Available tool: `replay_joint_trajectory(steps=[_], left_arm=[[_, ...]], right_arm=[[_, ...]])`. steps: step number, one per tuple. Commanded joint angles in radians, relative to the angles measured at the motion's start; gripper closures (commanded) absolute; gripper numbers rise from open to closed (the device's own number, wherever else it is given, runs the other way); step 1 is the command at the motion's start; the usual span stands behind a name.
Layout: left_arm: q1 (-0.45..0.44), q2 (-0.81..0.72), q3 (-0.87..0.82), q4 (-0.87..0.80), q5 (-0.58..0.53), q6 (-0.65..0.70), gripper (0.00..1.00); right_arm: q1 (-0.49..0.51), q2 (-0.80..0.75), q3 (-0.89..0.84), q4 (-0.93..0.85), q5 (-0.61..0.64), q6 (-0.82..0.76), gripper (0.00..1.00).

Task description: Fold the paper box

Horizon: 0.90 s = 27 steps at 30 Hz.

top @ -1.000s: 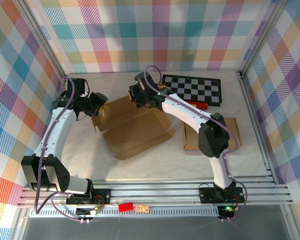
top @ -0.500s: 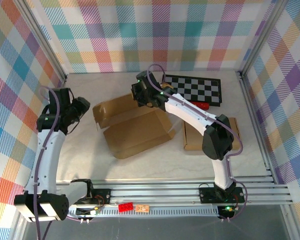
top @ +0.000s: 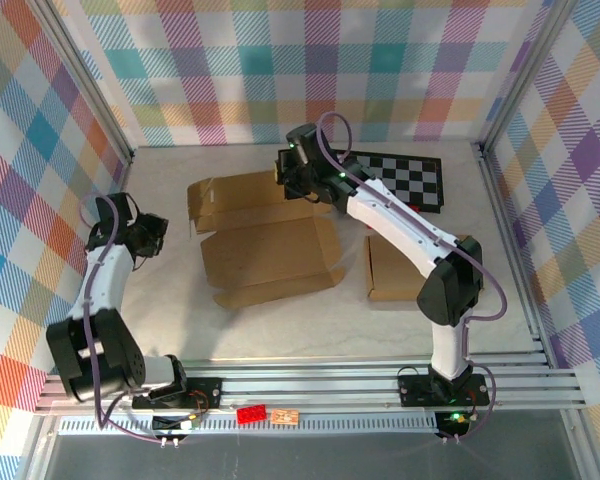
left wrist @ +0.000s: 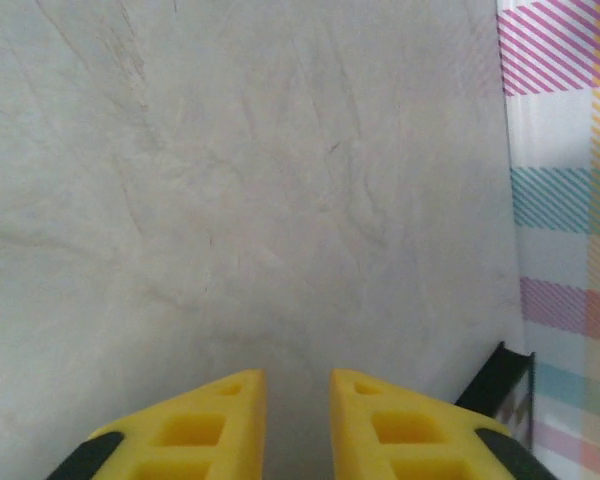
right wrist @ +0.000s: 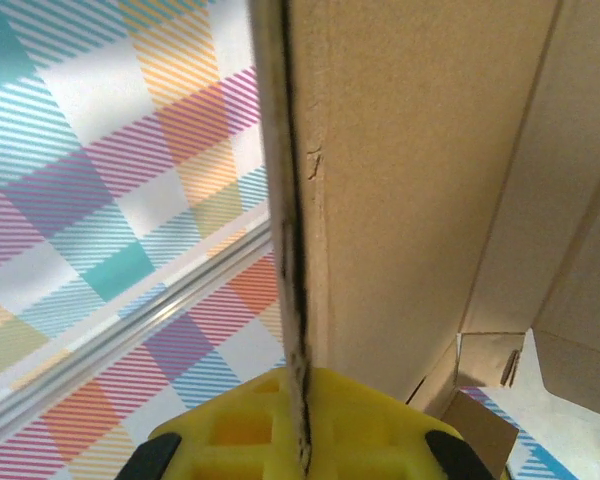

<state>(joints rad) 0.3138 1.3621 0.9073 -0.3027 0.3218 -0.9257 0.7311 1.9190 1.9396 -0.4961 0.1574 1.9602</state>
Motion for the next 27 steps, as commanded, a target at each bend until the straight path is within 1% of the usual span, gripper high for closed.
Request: replay_joint_trajectory(steps=[1,4,7,10,14,15,18,24,27], left_arm=[[0.039,0.100,-0.071,0.290,0.241,-0.177,0.82],[0.038,0.175,-0.133,0.502,0.327,-0.274,0.85],[0.033,0.259,-0.209,0.805,0.393,-0.420,0.85],[0.004,0.367,-0.243,1.014,0.457,-0.535,0.88],[-0.018,0.488,-0.277,1.319,0.471,-0.672,0.87],[-0.040,0.523,-0.281,1.405,0.470,-0.723,0.87],[-0.066,0.611,-0.281,1.651,0.455,-0.839,0.89],[-0.116,0.582,-0.251,1.644,0.467,-0.815,0.89],[-0.122,0.567,-0.254,1.645,0.464,-0.818,0.89]], right_arm=[[-0.029,-0.040,0.038,-0.015,0.004,0.054,1.00],[-0.042,-0.043,0.038,-0.015,-0.001,0.068,1.00],[-0.052,-0.040,0.037,-0.012,-0.008,0.080,1.00],[-0.060,-0.035,0.038,-0.001,-0.014,0.093,1.00],[-0.065,-0.028,0.047,0.008,-0.018,0.100,1.00],[-0.064,-0.027,0.047,0.010,-0.017,0.100,1.00],[-0.066,-0.027,0.040,0.011,-0.015,0.103,1.00],[-0.067,-0.023,0.035,0.016,-0.014,0.106,1.00],[-0.068,-0.019,0.036,0.018,-0.015,0.106,1.00]])
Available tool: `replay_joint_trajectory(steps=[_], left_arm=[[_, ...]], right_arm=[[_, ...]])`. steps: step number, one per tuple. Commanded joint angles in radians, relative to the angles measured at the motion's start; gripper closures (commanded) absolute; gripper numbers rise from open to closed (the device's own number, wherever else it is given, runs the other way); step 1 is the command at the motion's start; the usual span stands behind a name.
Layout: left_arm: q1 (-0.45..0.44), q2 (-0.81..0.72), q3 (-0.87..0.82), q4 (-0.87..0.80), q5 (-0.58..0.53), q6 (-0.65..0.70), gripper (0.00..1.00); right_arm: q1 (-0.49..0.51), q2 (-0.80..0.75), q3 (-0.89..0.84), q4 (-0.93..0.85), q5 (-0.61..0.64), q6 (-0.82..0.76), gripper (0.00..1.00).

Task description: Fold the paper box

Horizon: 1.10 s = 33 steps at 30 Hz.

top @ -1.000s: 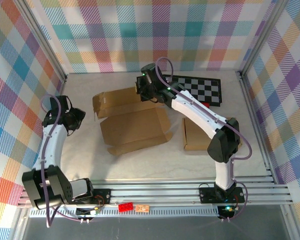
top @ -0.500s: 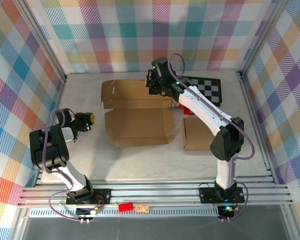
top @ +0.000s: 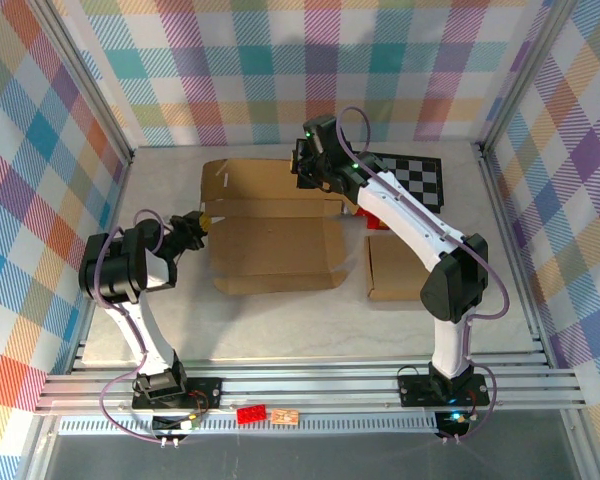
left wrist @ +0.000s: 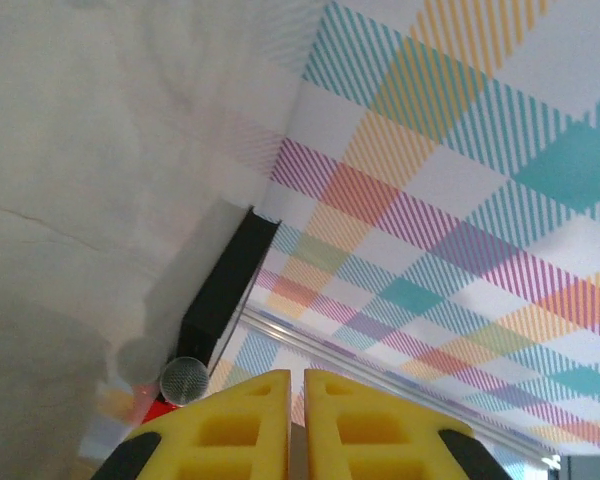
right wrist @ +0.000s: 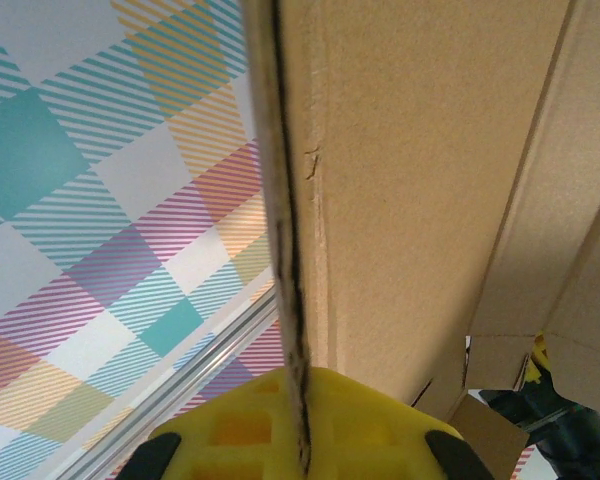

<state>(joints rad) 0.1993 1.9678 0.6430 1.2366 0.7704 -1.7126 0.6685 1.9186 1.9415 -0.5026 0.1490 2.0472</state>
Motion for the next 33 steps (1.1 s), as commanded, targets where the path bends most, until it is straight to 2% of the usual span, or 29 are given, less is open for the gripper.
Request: replay_joint_trajectory(steps=[1,13,17,20,22,24,28,30,33], left_arm=[[-0.009,-0.043,0.008,0.106,0.015,-0.030,0.89],[-0.058,-0.118,-0.002,0.089,0.030,-0.036,0.88],[-0.062,-0.180,-0.011,-0.011,0.035,0.033,0.86],[-0.078,-0.260,-0.010,-0.181,0.027,0.162,0.85],[-0.088,-0.339,-0.005,-0.388,-0.001,0.290,0.83],[-0.098,-0.435,0.020,-0.681,-0.053,0.465,0.80],[-0.114,-0.565,0.092,-1.087,-0.213,0.717,0.76],[-0.118,-0.604,0.105,-1.185,-0.286,0.768,0.74],[-0.128,-0.620,0.109,-1.227,-0.332,0.797,0.71]], right_arm=[[-0.006,-0.017,0.035,0.025,-0.007,0.019,1.00],[-0.019,0.002,0.039,0.048,-0.021,0.024,1.00],[-0.021,0.008,0.040,0.050,-0.032,0.023,1.00],[-0.022,0.012,0.039,0.055,-0.040,0.023,1.00],[-0.021,0.014,0.039,0.059,-0.044,0.023,1.00],[-0.020,0.018,0.041,0.062,-0.049,0.018,1.00],[-0.015,0.023,0.039,0.062,-0.051,0.009,1.00],[-0.007,0.025,0.034,0.068,-0.051,0.008,1.00],[0.002,0.030,0.030,0.079,-0.052,0.014,1.00]])
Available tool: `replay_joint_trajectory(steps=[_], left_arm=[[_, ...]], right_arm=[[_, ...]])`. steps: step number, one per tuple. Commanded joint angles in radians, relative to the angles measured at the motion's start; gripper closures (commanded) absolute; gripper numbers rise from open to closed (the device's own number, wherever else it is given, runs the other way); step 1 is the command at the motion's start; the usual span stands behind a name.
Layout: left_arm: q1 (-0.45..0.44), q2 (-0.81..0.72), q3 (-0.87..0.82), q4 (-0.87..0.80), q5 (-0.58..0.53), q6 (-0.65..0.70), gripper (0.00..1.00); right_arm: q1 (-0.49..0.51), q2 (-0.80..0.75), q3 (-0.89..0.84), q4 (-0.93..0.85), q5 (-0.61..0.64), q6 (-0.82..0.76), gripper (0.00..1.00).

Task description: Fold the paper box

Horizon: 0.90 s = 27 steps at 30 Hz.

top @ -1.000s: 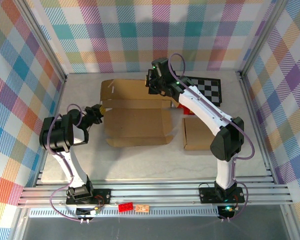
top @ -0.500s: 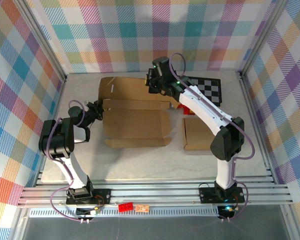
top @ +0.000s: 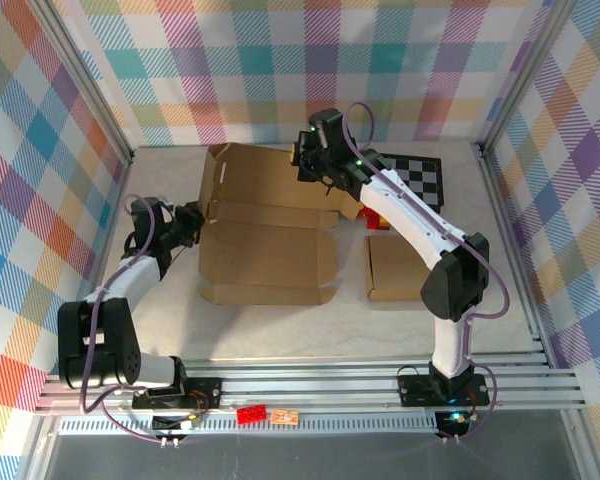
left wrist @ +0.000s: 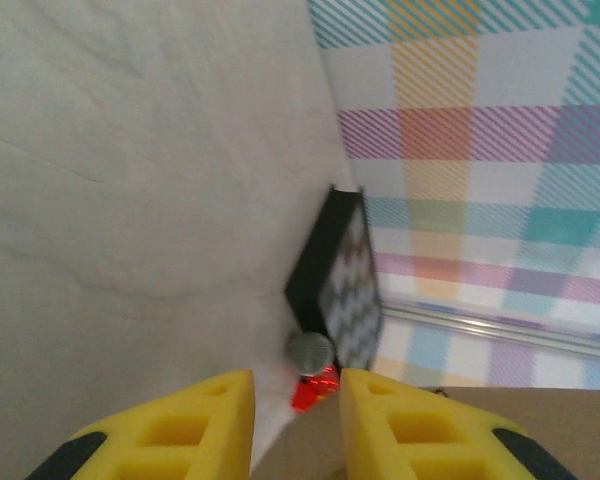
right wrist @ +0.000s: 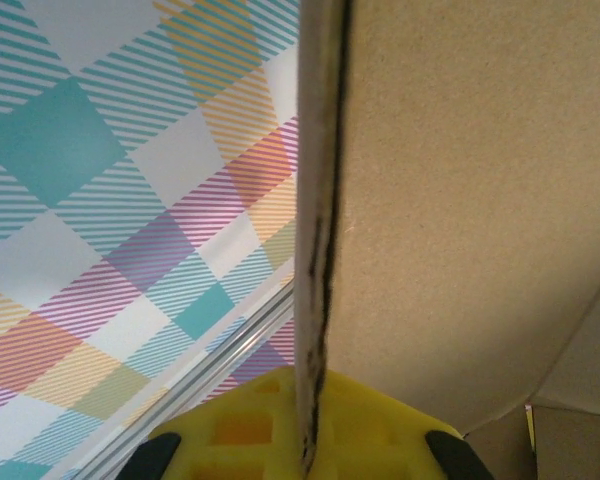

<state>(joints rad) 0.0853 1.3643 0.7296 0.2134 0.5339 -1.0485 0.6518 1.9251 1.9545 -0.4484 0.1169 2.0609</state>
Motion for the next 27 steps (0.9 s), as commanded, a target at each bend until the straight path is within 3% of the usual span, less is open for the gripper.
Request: replay_joint_trajectory(steps=[1,10,17,22,27], left_arm=[[-0.020,-0.012,0.025,-0.201,-0.095,0.135,0.71],[-0.052,-0.016,0.072,-0.306,-0.127,0.210,0.67],[-0.035,-0.066,0.078,-0.668,-0.270,0.369,0.60],[0.020,-0.171,-0.039,-0.741,-0.273,0.395,0.57],[0.040,-0.245,-0.041,-0.850,-0.307,0.437,0.57]], right_arm=[[0.021,0.025,0.018,0.026,-0.020,0.001,1.00],[0.026,0.022,-0.002,0.045,-0.016,-0.027,1.00],[0.030,0.036,-0.080,0.176,-0.027,-0.179,1.00],[0.046,0.074,-0.102,0.255,-0.037,-0.257,1.00],[0.055,0.117,-0.120,0.308,-0.073,-0.300,1.00]])
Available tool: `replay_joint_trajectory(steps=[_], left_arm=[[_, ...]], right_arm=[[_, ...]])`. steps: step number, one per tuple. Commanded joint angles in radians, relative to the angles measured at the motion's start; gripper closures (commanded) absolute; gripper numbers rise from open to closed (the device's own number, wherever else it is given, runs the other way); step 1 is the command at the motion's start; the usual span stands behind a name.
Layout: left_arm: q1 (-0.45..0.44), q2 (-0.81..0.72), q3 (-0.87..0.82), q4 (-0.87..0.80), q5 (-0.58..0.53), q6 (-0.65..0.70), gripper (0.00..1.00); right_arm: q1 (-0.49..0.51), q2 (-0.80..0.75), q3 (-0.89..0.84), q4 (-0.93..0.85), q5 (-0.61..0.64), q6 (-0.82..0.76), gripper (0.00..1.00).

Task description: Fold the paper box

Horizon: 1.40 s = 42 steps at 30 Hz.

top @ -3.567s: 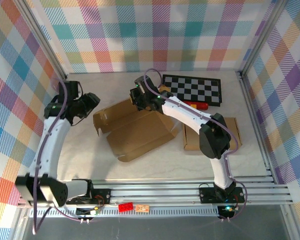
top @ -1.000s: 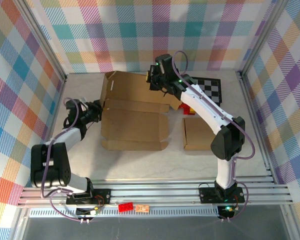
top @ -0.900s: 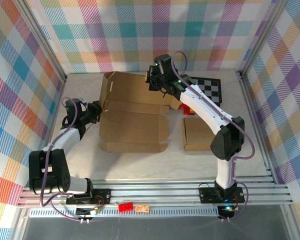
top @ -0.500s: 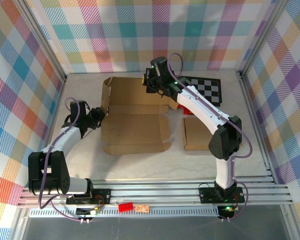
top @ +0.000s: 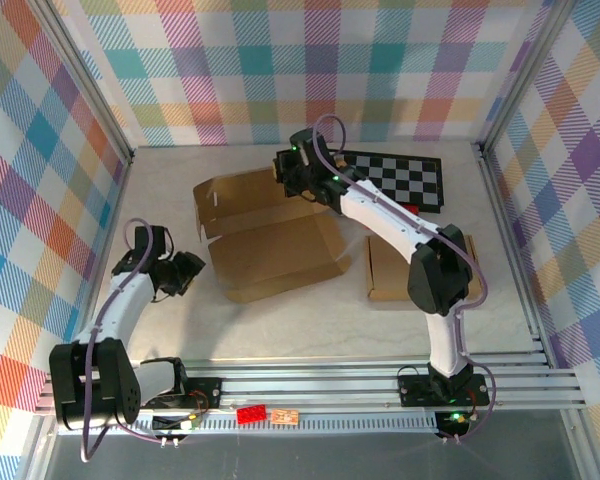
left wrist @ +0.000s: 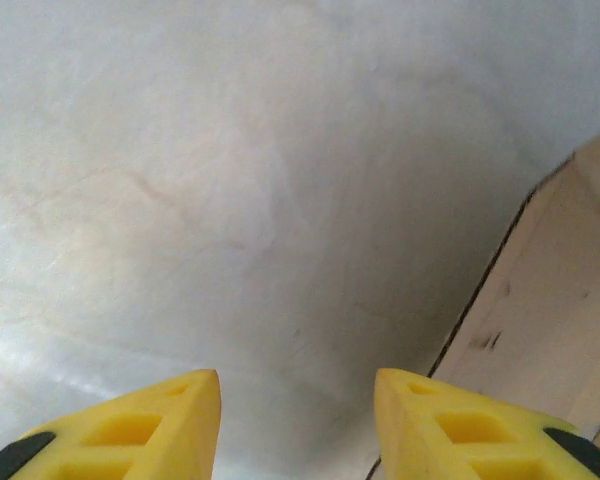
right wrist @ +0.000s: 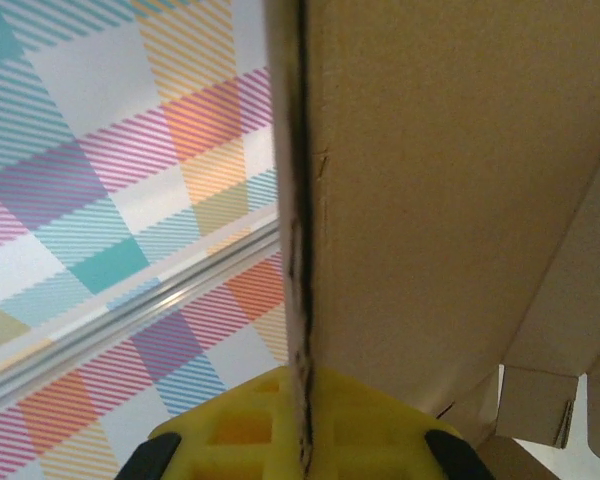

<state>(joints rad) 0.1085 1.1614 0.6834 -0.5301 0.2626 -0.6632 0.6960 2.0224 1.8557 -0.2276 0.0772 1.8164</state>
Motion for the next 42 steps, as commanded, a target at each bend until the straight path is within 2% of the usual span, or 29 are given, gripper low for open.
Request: replay_joint_trajectory(steps=[1,5,10,14,17,19,21,27,31,34,39,42], left_arm=[[0.021,-0.049,0.019,-0.122,-0.050,0.058,0.58],[0.051,-0.023,0.111,-0.175,-0.113,0.093,0.60],[0.145,0.034,0.199,-0.161,-0.155,0.166,0.62],[0.176,0.089,0.226,-0.068,-0.057,0.276,0.67],[0.175,0.137,0.241,-0.082,0.055,0.367,0.70],[0.166,0.155,0.234,-0.107,0.131,0.424,0.72],[0.132,0.149,0.221,-0.145,0.152,0.480,0.72],[0.093,0.083,0.154,-0.121,0.144,0.563,0.65],[0.094,0.115,0.193,-0.128,0.110,0.636,0.64],[0.085,0.142,0.214,-0.105,0.126,0.657,0.64],[0.009,0.169,0.232,-0.067,0.135,0.698,0.60],[-0.002,0.167,0.226,-0.061,0.129,0.703,0.60]], right_arm=[[0.015,0.026,-0.028,0.100,-0.038,-0.055,1.00],[0.032,0.068,0.006,0.082,-0.080,-0.096,1.00],[0.048,0.089,0.012,0.065,-0.089,-0.150,1.00],[0.049,0.088,-0.004,0.055,-0.079,-0.167,1.00],[0.048,0.096,-0.003,0.062,-0.079,-0.174,1.00],[0.048,0.107,0.003,0.063,-0.090,-0.176,1.00],[0.048,0.111,0.004,0.066,-0.096,-0.179,1.00],[0.048,0.110,-0.003,0.084,-0.109,-0.175,1.00],[0.048,0.103,-0.007,0.080,-0.123,-0.180,1.00],[0.048,0.100,-0.019,0.086,-0.129,-0.179,1.00],[0.049,0.092,-0.036,0.102,-0.131,-0.183,1.00],[0.048,0.089,-0.055,0.138,-0.134,-0.197,1.00]])
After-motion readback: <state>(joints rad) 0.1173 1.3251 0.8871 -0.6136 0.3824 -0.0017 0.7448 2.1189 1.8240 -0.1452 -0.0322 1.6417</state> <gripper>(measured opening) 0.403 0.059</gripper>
